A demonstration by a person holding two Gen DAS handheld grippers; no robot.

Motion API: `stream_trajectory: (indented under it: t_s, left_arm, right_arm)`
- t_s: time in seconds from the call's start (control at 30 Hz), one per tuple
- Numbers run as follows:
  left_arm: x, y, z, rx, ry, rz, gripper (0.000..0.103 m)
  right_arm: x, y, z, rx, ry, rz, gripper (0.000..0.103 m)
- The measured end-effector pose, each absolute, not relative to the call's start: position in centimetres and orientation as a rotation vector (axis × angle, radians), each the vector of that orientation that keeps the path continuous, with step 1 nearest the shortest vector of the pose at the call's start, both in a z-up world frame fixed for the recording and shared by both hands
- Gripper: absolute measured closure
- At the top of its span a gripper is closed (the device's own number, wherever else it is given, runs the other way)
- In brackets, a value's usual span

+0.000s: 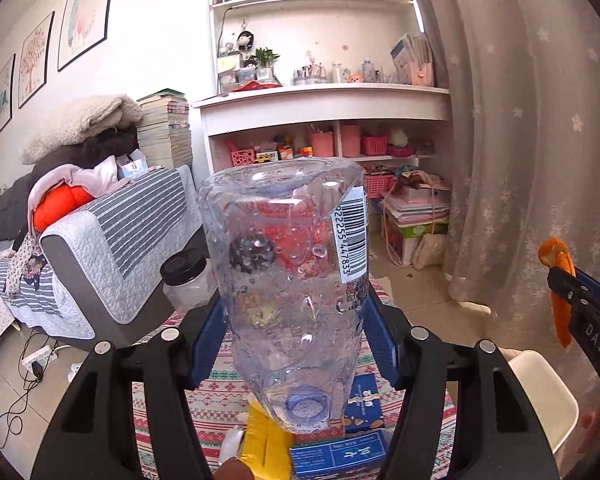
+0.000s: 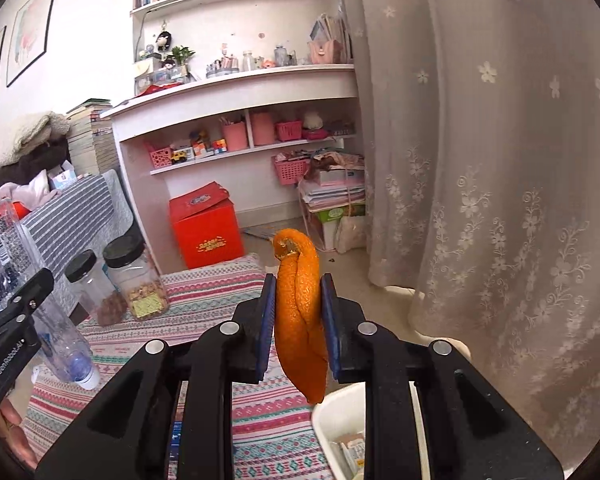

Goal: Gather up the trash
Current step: 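Drop the bottle and orange peel into the white bin with both tools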

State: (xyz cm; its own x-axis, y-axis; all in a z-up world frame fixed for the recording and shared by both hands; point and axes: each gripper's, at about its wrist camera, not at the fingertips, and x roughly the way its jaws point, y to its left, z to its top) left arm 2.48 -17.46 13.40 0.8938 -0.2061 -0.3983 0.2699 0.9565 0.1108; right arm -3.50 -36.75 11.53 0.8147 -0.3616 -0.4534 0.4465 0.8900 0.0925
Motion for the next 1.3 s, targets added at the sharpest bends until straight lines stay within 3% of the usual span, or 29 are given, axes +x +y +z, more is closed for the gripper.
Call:
stream_trajectory:
  t_s: [0.23, 0.27, 0.3, 0.37, 0.5, 0.73, 1.17, 1.23, 1.3]
  left_arm:
    - [-0.4, -22.5, 12.3, 0.186, 0.429, -0.344, 0.041]
    - [-0.6, -23.2, 12.1, 0.184, 0.439, -0.356, 0.041]
    - [-0.9, -23.9, 12.0, 0.178, 0.453, -0.368, 0.041]
    - [-1.2, -25.3, 11.7, 0.165, 0.484, -0.397, 0.041]
    - [-2.2, -28.2, 11.4, 0.167, 0.51, -0.442, 0.041]
    - [-4.1, -32.8, 10.7, 0.194, 0.539, -0.505, 0.041]
    - [-5.0, -38.7, 8.1, 0.237, 0.646, -0.6, 0.04]
    - [-4.9, -39.2, 7.7, 0.246, 0.658, -0.602, 0.036]
    - [-5.1, -39.4, 7.5, 0.247, 0.653, -0.597, 0.022]
  right_arm:
    - [-6.8, -42.4, 10.2, 0.285, 0.509, -0.533, 0.077]
    - [-7.3, -43.0, 10.2, 0.293, 0.509, -0.543, 0.07]
    - [-7.8, -43.4, 10.3, 0.301, 0.502, -0.551, 0.054]
    - [-9.2, -44.3, 10.6, 0.318, 0.466, -0.584, 0.037]
    - [-11.8, -46.3, 11.4, 0.351, 0.407, -0.654, 0.018]
    - [-15.4, -50.3, 11.5, 0.432, 0.371, -0.764, 0.007]
    - [-18.1, -54.0, 10.3, 0.478, 0.408, -0.886, 0.007]
    - [-18.2, -54.1, 10.2, 0.482, 0.411, -0.893, 0.007]
    - [-18.3, -54.2, 10.1, 0.481, 0.413, -0.901, 0.007]
